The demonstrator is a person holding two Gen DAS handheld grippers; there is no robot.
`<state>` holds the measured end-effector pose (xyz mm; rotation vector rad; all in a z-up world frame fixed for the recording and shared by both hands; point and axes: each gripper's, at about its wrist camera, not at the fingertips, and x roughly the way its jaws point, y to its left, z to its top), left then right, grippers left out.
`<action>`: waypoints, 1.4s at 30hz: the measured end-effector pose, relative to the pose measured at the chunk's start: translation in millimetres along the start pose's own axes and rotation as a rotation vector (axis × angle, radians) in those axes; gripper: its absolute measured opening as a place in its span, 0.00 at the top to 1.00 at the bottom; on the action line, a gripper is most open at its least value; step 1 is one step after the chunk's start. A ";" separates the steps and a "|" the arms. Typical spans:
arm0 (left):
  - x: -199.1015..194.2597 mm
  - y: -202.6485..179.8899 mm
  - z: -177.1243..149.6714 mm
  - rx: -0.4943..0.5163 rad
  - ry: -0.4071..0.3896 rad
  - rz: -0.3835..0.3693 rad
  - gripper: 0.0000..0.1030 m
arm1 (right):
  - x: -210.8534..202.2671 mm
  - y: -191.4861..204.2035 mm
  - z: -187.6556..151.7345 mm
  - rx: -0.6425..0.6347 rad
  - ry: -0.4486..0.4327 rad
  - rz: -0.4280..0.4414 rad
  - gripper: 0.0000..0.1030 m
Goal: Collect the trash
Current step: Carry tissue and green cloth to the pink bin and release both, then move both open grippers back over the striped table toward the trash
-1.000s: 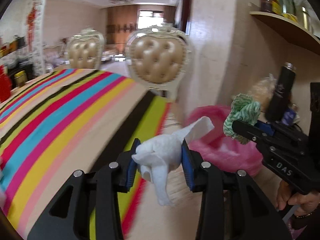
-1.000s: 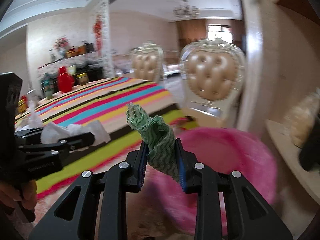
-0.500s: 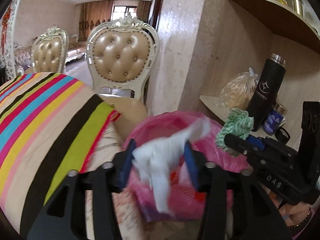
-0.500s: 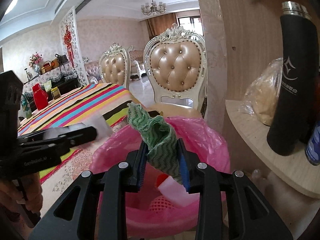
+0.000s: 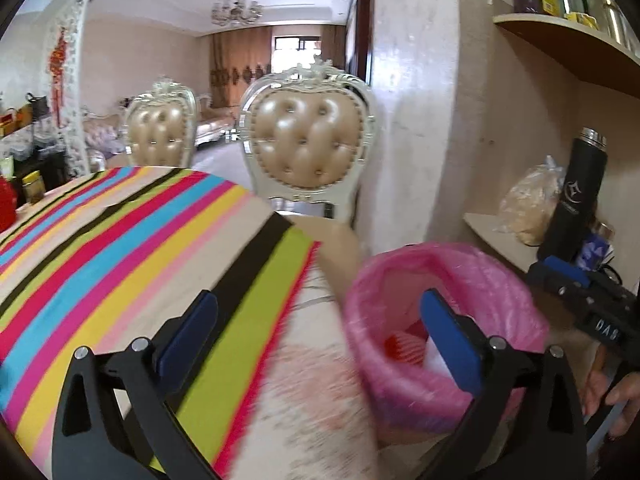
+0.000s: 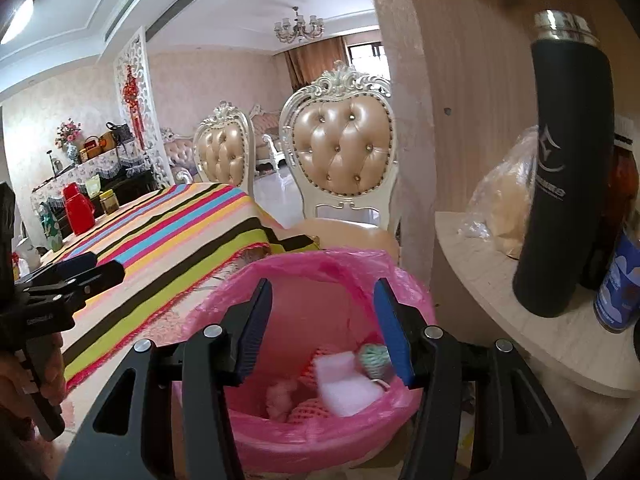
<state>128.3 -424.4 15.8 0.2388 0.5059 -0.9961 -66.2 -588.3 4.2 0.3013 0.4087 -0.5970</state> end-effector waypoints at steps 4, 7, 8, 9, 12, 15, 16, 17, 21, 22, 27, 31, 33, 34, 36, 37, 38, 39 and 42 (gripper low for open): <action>-23.9 23.3 -9.6 0.004 0.010 0.077 0.05 | -2.5 25.4 1.7 -0.034 -0.004 0.048 0.44; -44.2 43.7 -19.3 0.000 0.009 0.123 0.05 | 0.4 50.9 0.4 -0.072 0.008 0.093 0.44; -50.8 51.0 -22.9 -0.003 0.010 0.142 0.05 | 2.0 58.4 -0.3 -0.082 0.013 0.106 0.44; -59.6 60.7 -27.4 -0.009 0.009 0.171 0.05 | 3.3 67.9 -1.1 -0.096 0.019 0.121 0.44; -85.2 87.8 -40.2 -0.033 -0.005 0.243 0.05 | 7.8 101.3 -4.1 -0.139 0.038 0.173 0.44; -116.1 122.1 -53.6 -0.086 -0.012 0.323 0.05 | 12.9 137.8 -7.9 -0.173 0.065 0.236 0.44; -126.2 132.5 -58.1 -0.106 -0.016 0.347 0.05 | 13.7 150.4 -9.1 -0.187 0.071 0.256 0.44; -139.3 146.6 -64.1 -0.130 -0.018 0.379 0.05 | 14.8 166.0 -10.9 -0.205 0.077 0.282 0.44; -182.1 191.2 -86.4 -0.204 -0.018 0.493 0.05 | 17.6 228.3 -19.6 -0.278 0.104 0.390 0.44; -194.9 204.4 -94.6 -0.228 -0.016 0.533 0.05 | 17.7 245.5 -22.6 -0.299 0.110 0.418 0.44; -247.1 248.7 -131.7 -0.342 -0.006 0.666 0.05 | 14.8 317.1 -41.8 -0.383 0.146 0.546 0.40; -283.0 281.4 -161.5 -0.434 0.018 0.791 0.05 | 13.9 371.1 -60.2 -0.463 0.189 0.632 0.39; -294.3 293.8 -170.8 -0.477 0.028 0.826 0.05 | 14.4 397.6 -67.5 -0.496 0.205 0.673 0.39; -301.7 302.0 -176.3 -0.506 0.029 0.850 0.05 | 16.1 410.9 -70.6 -0.508 0.218 0.691 0.39; -309.5 307.6 -181.4 -0.531 0.031 0.881 0.05 | 20.0 429.6 -73.6 -0.515 0.238 0.722 0.39; -314.0 311.1 -185.0 -0.540 0.034 0.895 0.05 | 23.0 438.4 -75.9 -0.517 0.248 0.735 0.39; -317.0 314.2 -186.6 -0.547 0.040 0.913 0.05 | 26.2 450.5 -78.4 -0.523 0.260 0.740 0.39; -320.0 317.2 -188.4 -0.554 0.045 0.926 0.05 | 28.4 459.9 -80.0 -0.530 0.270 0.745 0.39; -325.1 322.8 -195.1 -0.579 0.058 0.955 0.05 | 34.8 488.3 -85.8 -0.555 0.294 0.762 0.38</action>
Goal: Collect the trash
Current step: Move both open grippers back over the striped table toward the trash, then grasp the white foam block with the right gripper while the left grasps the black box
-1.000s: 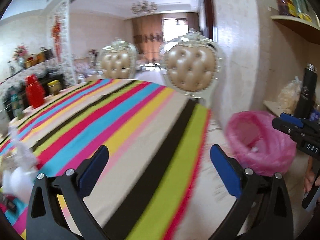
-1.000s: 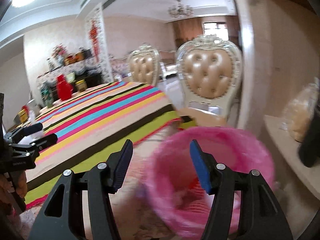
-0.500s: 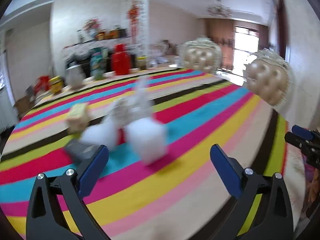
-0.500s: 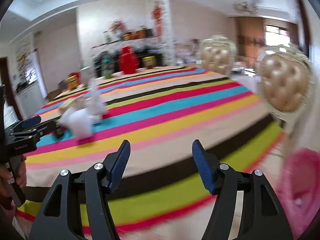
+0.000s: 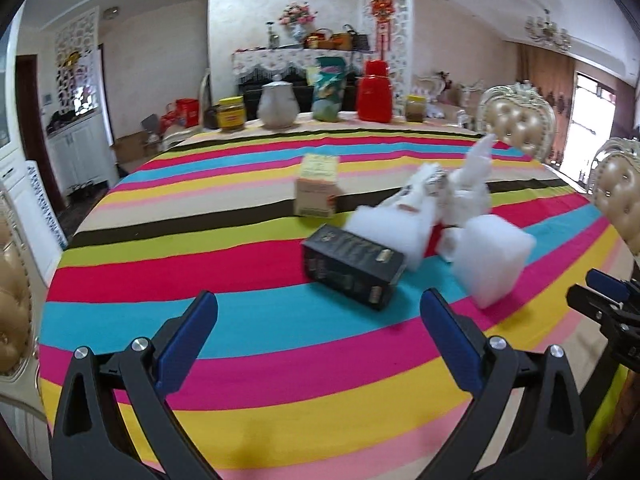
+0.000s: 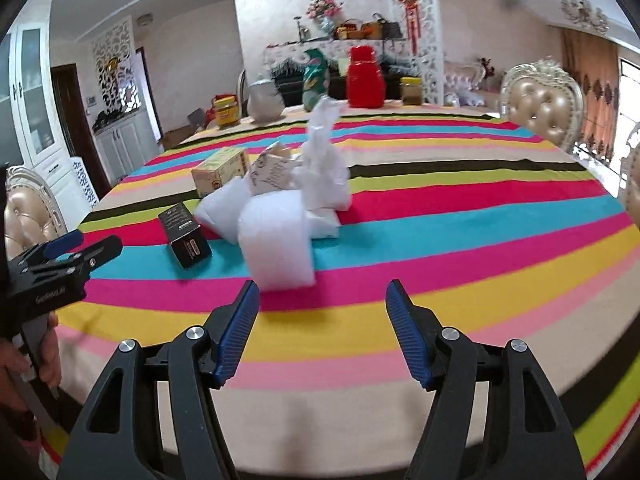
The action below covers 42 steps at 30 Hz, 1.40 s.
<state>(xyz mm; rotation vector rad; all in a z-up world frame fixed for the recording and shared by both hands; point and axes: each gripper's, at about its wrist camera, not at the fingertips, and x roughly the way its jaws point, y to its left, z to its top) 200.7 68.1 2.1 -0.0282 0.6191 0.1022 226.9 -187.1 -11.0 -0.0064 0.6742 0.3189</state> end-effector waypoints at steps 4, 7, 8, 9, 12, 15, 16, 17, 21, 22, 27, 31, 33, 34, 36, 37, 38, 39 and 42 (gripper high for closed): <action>10.3 4.0 1.3 -0.012 0.028 0.035 0.05 | 24.8 15.8 10.6 -0.043 0.019 0.018 0.36; 16.6 3.7 2.8 -0.016 0.046 0.049 0.05 | 46.3 26.7 17.7 -0.074 0.038 0.022 0.36; 18.1 2.7 3.3 -0.016 0.050 0.046 0.05 | 52.6 27.5 19.1 -0.075 0.053 0.015 0.36; 19.1 0.9 3.9 -0.013 0.055 0.043 0.05 | 58.7 26.9 21.3 -0.070 0.070 0.014 0.36; 27.0 -5.3 5.7 -0.012 0.077 0.029 0.05 | 73.1 25.0 27.9 -0.059 0.098 0.023 0.36; 40.3 -11.8 8.7 -0.020 0.103 0.027 0.05 | 81.3 21.2 30.8 -0.045 0.123 0.047 0.54; 44.4 -13.7 9.8 -0.025 0.113 0.027 0.05 | 79.6 19.4 31.1 -0.040 0.117 0.057 0.53; 50.4 -16.6 11.9 -0.033 0.125 0.021 0.05 | 74.5 17.2 30.9 -0.028 0.093 0.048 0.53; 64.9 -27.8 19.1 -0.045 0.139 0.020 0.05 | 61.6 4.5 30.7 0.037 0.020 0.039 0.53; 71.1 -33.7 21.8 -0.042 0.144 0.022 0.05 | 61.9 2.8 31.3 0.050 0.015 0.039 0.53; 97.0 -54.2 30.8 -0.013 0.172 0.089 0.05 | 61.7 -12.2 30.7 0.119 0.000 0.065 0.53; 113.4 -53.5 38.1 -0.022 0.200 0.126 0.04 | 60.6 -20.0 28.8 0.152 0.004 0.092 0.53; 118.6 -48.7 40.3 -0.023 0.215 0.160 0.05 | 61.1 -19.4 29.0 0.151 0.007 0.098 0.53; 118.2 -46.0 39.3 -0.019 0.222 0.177 0.06 | 60.4 -19.8 29.0 0.148 0.007 0.101 0.53; 112.4 -38.5 33.5 -0.008 0.228 0.188 0.06 | 59.9 -18.0 29.3 0.137 0.004 0.101 0.53; 107.4 -32.4 29.6 -0.011 0.230 0.193 0.06 | 59.4 -17.4 28.8 0.135 0.003 0.101 0.53; 102.3 -26.1 27.1 -0.028 0.225 0.185 0.09 | 59.3 -16.8 28.8 0.131 0.003 0.100 0.53; 97.2 -20.2 25.8 -0.047 0.212 0.169 0.12 | 59.3 -16.5 28.9 0.129 0.005 0.101 0.53; 88.3 -10.4 25.3 -0.047 0.186 0.158 0.21 | 59.2 -13.0 28.9 0.114 0.008 0.099 0.53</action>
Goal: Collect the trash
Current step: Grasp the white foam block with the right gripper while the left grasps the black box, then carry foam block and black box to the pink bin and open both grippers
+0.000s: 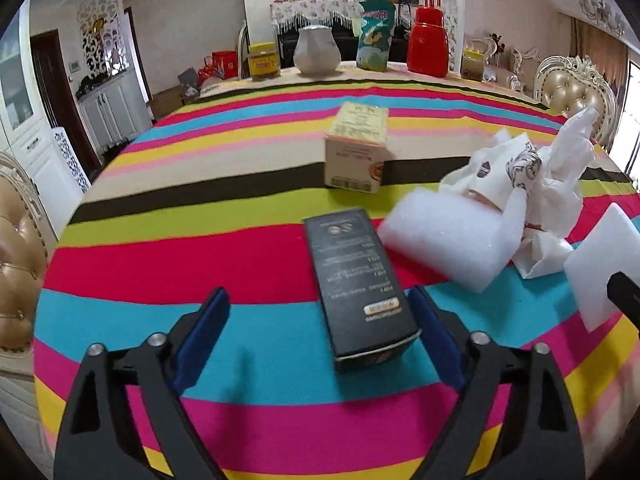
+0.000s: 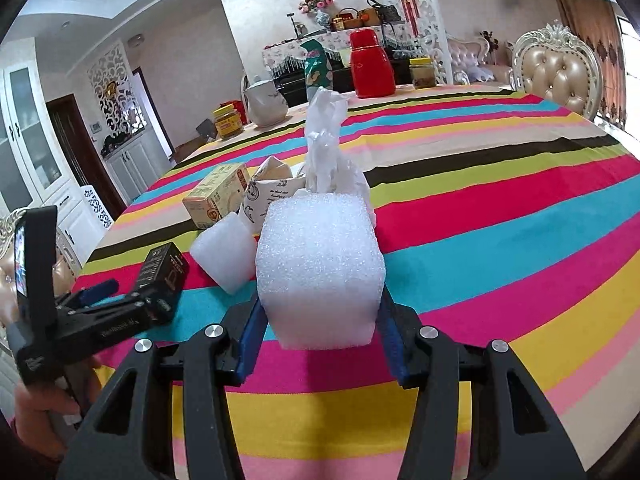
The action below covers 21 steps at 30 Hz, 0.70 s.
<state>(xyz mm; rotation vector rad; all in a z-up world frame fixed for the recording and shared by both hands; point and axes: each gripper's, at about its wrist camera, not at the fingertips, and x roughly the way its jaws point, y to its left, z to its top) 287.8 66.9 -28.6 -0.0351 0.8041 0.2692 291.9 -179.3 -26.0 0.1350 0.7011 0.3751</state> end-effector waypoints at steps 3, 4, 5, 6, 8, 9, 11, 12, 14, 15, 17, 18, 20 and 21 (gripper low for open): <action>5.1 0.9 1.3 0.012 0.010 -0.028 0.23 | -1.8 3.1 -0.2 -0.018 -0.008 0.000 0.53; 7.7 0.9 2.3 0.008 0.019 -0.049 0.26 | -2.5 3.8 -0.4 -0.022 -0.011 -0.001 0.53; 9.2 0.7 3.6 0.003 0.023 -0.087 0.42 | -2.2 4.9 -0.3 -0.023 -0.011 -0.002 0.53; 8.4 -0.2 3.2 0.002 0.022 -0.106 0.63 | -2.2 4.9 -0.4 -0.024 -0.011 0.000 0.53; 3.2 -2.7 2.2 0.006 -0.006 -0.122 0.64 | -2.0 5.1 -0.4 -0.025 -0.009 0.002 0.53; -0.8 -5.1 1.8 0.013 -0.027 -0.128 0.64 | -2.2 5.5 -0.4 -0.026 -0.008 0.004 0.53; -9.2 -6.2 0.5 0.016 -0.072 -0.131 0.64 | -2.1 6.4 -0.3 -0.031 -0.006 0.004 0.53; -12.2 -5.2 0.1 0.011 -0.088 -0.140 0.64 | -2.0 6.9 -0.4 -0.033 -0.005 0.004 0.53; -18.3 -1.3 -1.3 -0.008 -0.120 -0.152 0.64 | -1.6 7.6 0.3 -0.036 -0.005 0.002 0.53; -21.1 0.5 -2.1 -0.015 -0.133 -0.163 0.64 | -1.4 7.8 0.4 -0.037 -0.004 0.000 0.53; -25.9 3.5 -3.3 -0.028 -0.158 -0.178 0.64 | -0.8 8.7 0.3 -0.042 -0.003 -0.004 0.53; -27.0 4.5 -2.9 -0.031 -0.165 -0.185 0.64 | -0.6 9.4 0.4 -0.046 -0.002 -0.006 0.53; -29.5 5.9 -3.2 -0.040 -0.180 -0.190 0.64 | -0.7 11.0 0.3 -0.055 -0.003 -0.010 0.53; -29.1 6.4 -2.5 -0.041 -0.186 -0.193 0.64 | -0.8 11.8 0.1 -0.059 -0.003 -0.013 0.53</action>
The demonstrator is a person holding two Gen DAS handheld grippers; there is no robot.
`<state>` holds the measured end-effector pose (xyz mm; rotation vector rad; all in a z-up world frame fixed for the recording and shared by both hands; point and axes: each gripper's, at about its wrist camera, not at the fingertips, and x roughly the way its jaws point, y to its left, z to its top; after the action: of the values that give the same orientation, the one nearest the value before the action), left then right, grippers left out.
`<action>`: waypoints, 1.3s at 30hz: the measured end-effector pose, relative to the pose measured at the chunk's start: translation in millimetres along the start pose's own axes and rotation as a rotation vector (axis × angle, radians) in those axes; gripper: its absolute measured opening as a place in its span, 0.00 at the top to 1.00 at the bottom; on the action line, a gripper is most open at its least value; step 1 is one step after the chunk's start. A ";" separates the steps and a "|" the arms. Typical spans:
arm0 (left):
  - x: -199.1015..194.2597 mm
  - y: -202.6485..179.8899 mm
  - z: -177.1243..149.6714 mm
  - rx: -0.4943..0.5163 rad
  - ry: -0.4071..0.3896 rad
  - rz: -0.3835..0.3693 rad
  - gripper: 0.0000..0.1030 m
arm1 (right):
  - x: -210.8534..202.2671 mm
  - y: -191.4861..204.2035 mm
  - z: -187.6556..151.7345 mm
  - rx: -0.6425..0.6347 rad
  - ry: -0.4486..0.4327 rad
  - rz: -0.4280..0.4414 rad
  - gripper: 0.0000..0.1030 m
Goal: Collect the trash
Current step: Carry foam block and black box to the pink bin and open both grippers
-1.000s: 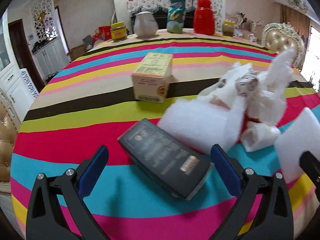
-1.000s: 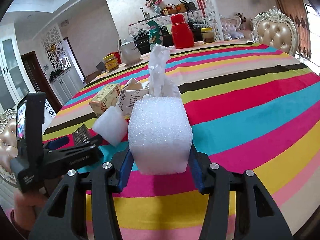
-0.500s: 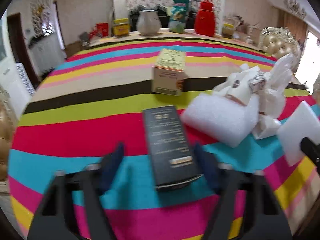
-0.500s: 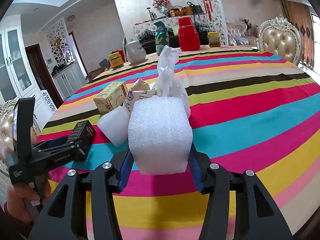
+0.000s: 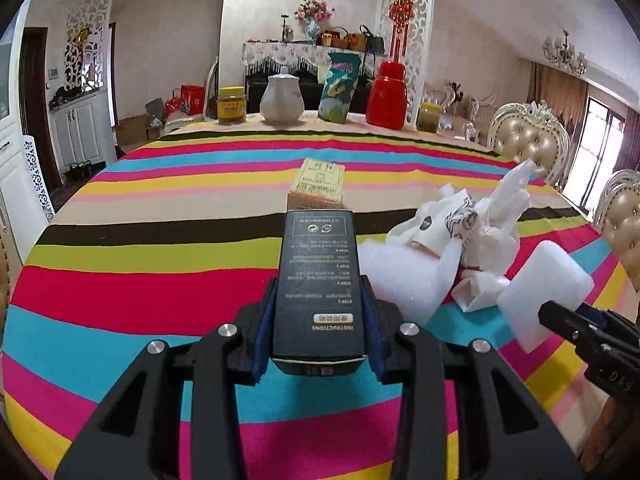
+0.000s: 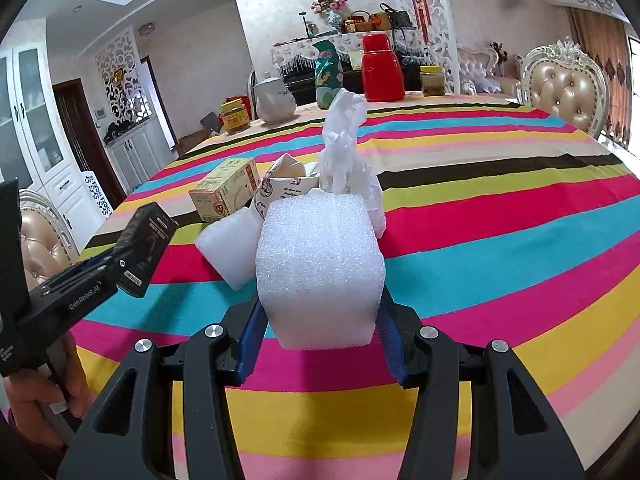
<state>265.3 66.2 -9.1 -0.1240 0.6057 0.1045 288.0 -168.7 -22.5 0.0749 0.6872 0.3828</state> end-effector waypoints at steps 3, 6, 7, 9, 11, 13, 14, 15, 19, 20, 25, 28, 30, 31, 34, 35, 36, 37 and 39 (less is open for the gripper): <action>-3.1 -0.7 -0.3 0.003 -0.017 -0.007 0.64 | 0.3 3.6 0.1 -0.014 0.001 -0.011 0.53; -6.1 -2.8 -0.5 0.011 -0.027 -0.011 0.64 | 0.5 6.2 -0.1 -0.029 0.001 -0.022 0.53; -7.1 -3.3 -0.7 0.012 -0.030 -0.012 0.64 | 0.3 7.1 0.0 -0.033 0.000 -0.026 0.53; -9.7 -2.6 -1.5 0.011 -0.038 -0.015 0.64 | -0.9 9.0 -0.2 -0.043 -0.006 -0.035 0.53; -12.3 -2.3 -2.3 0.009 -0.047 -0.017 0.64 | -2.0 11.8 -0.7 -0.058 -0.011 -0.046 0.53; -14.5 -1.4 -2.7 0.007 -0.056 -0.019 0.64 | -3.4 15.0 -1.3 -0.074 -0.018 -0.058 0.53; -16.3 -0.9 -2.8 0.004 -0.063 -0.022 0.63 | -4.1 15.4 -1.6 -0.080 -0.021 -0.063 0.53; -17.5 -0.5 -3.0 0.003 -0.071 -0.024 0.63 | -4.3 16.0 -1.7 -0.084 -0.023 -0.066 0.53; -26.5 -0.6 -2.9 0.003 -0.129 -0.024 0.63 | -9.5 17.0 -2.6 -0.089 -0.049 -0.093 0.53; -29.4 -0.5 -2.8 0.005 -0.149 -0.020 0.63 | -11.5 17.7 -3.1 -0.092 -0.060 -0.097 0.53; -39.5 2.5 -2.3 -0.009 -0.214 -0.008 0.63 | -19.0 24.2 -5.4 -0.121 -0.097 -0.111 0.53; -44.5 4.8 0.0 -0.019 -0.240 -0.008 0.63 | -19.9 25.5 -5.5 -0.127 -0.097 -0.117 0.53; -45.5 5.9 3.5 -0.022 -0.242 -0.016 0.63 | -22.1 23.5 -4.2 -0.105 -0.089 -0.107 0.53; -47.1 5.9 4.1 -0.022 -0.243 -0.019 0.63 | -25.2 22.5 -3.5 -0.096 -0.092 -0.107 0.53; -55.0 3.7 6.5 -0.009 -0.247 -0.039 0.63 | -41.7 19.1 -0.5 -0.076 -0.112 -0.103 0.53; -60.2 1.1 7.5 0.000 -0.250 -0.045 0.63 | -49.1 17.4 1.0 -0.068 -0.121 -0.101 0.53; -64.7 -1.0 7.1 0.006 -0.252 -0.052 0.63 | -55.6 16.0 1.6 -0.066 -0.128 -0.100 0.53; -67.6 -2.4 7.1 0.010 -0.252 -0.058 0.63 | -61.3 15.0 1.8 -0.067 -0.135 -0.102 0.53; -79.7 -5.6 5.2 0.020 -0.252 -0.076 0.63 | -72.0 14.0 1.1 -0.069 -0.140 -0.106 0.53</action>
<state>203.8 56.5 41.3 -0.1120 0.3501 0.0393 233.4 -182.2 24.6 -0.0002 0.5371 0.2964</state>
